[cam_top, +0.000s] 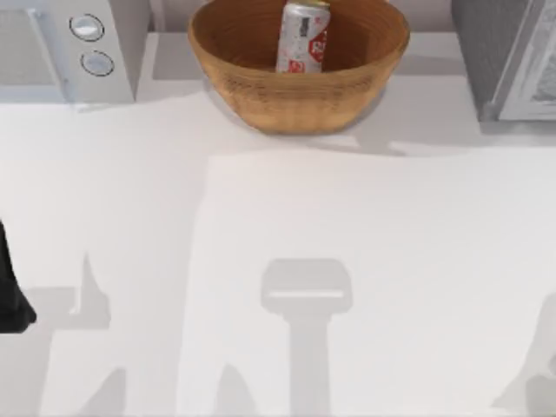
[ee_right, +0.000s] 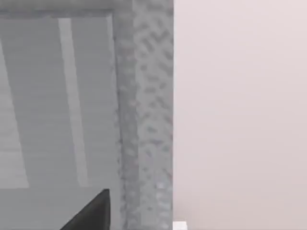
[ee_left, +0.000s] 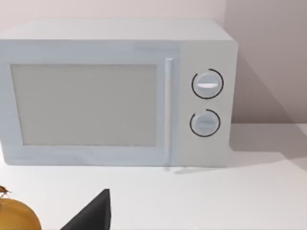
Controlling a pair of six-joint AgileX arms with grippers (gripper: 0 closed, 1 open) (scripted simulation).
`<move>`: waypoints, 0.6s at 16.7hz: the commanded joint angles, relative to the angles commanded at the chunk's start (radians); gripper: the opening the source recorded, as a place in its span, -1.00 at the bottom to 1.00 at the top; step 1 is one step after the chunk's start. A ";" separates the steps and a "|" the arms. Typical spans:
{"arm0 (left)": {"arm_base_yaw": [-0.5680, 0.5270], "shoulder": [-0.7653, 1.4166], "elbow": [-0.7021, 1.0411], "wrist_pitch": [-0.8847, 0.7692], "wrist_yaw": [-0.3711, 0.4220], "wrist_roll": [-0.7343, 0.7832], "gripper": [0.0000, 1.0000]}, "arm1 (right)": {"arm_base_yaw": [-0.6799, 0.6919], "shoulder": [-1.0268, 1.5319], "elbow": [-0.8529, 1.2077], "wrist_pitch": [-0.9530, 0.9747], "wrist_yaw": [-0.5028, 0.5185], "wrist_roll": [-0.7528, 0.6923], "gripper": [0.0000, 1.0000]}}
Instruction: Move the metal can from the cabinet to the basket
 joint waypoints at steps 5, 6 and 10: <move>0.000 0.000 0.000 0.000 0.000 0.000 1.00 | 0.005 -0.049 0.353 -0.405 -0.016 -0.002 1.00; 0.000 0.000 0.000 0.000 0.000 0.000 1.00 | 0.006 -0.056 0.416 -0.475 -0.018 -0.003 1.00; 0.000 0.000 0.000 0.000 0.000 0.000 1.00 | 0.006 -0.075 0.612 -0.684 -0.024 -0.006 1.00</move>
